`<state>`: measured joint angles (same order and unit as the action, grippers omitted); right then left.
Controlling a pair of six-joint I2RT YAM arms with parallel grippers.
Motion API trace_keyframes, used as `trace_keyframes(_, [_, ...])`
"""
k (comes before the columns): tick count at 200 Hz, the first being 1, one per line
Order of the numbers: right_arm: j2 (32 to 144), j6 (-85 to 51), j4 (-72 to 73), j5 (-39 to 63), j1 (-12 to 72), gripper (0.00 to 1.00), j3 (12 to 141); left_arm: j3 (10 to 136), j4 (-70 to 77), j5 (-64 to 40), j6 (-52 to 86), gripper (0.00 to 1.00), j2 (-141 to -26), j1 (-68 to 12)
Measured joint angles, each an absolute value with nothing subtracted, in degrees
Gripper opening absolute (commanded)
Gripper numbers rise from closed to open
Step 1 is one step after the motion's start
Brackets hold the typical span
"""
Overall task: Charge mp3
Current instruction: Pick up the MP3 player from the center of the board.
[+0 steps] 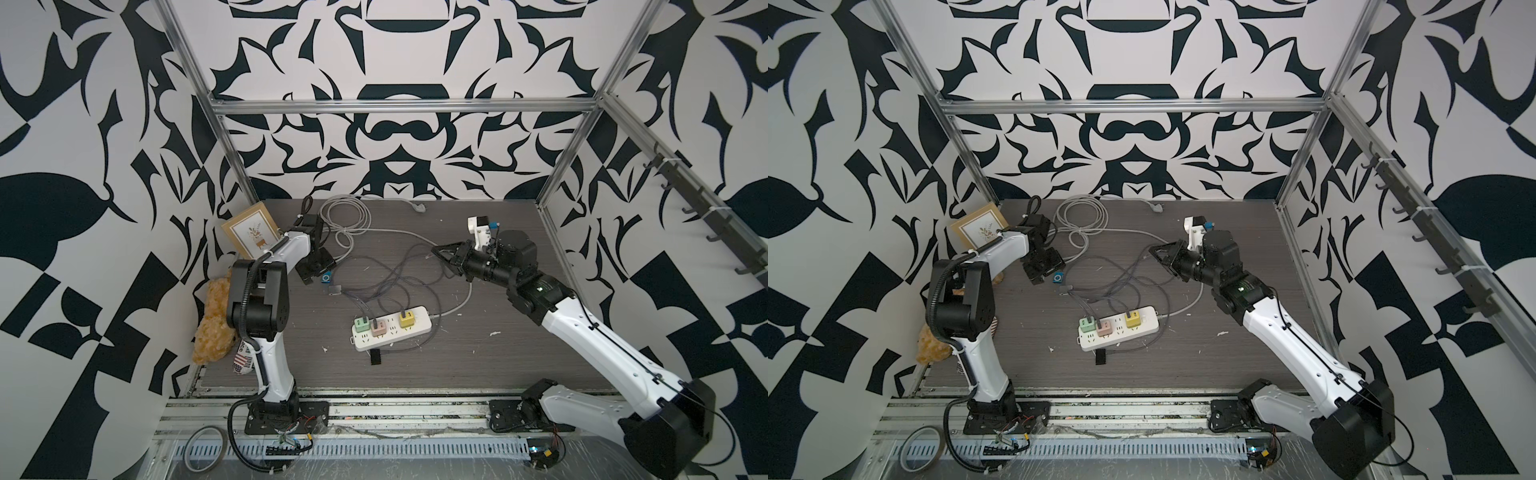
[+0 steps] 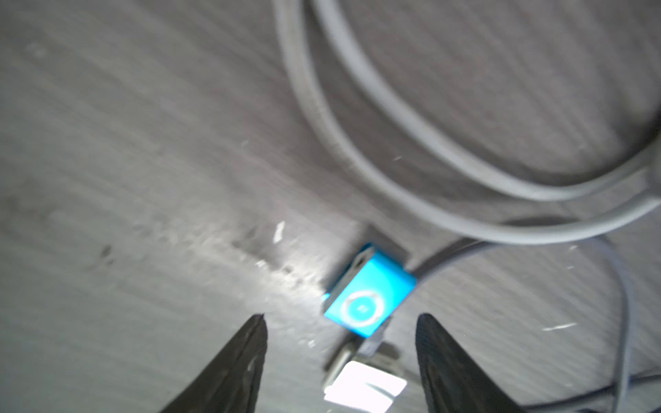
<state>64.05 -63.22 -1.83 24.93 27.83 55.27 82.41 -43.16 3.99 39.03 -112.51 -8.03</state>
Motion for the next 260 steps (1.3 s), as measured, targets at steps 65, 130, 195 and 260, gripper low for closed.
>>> trace_keyframes(65, [62.67, -63.24, -1.93, 24.71, 27.83, 0.0, 54.68, 85.3, -46.15, 4.36, 35.14, 0.56, -116.86, -8.47])
trace_keyframes(130, [62.02, -63.46, -1.93, 24.23, 27.83, 0.0, 54.65, 84.55, -47.09, 5.15, 32.69, 0.53, -116.86, -8.49])
trace_keyframes(195, [61.8, -63.88, -1.98, 24.05, 27.83, 0.0, 53.74, 83.74, -46.92, 5.37, 31.64, 0.54, -116.73, -8.8])
trace_keyframes(260, [61.04, -64.12, -1.96, 23.7, 27.81, 0.0, 52.84, 81.65, -46.54, 5.34, 31.66, 0.51, -115.33, -9.37])
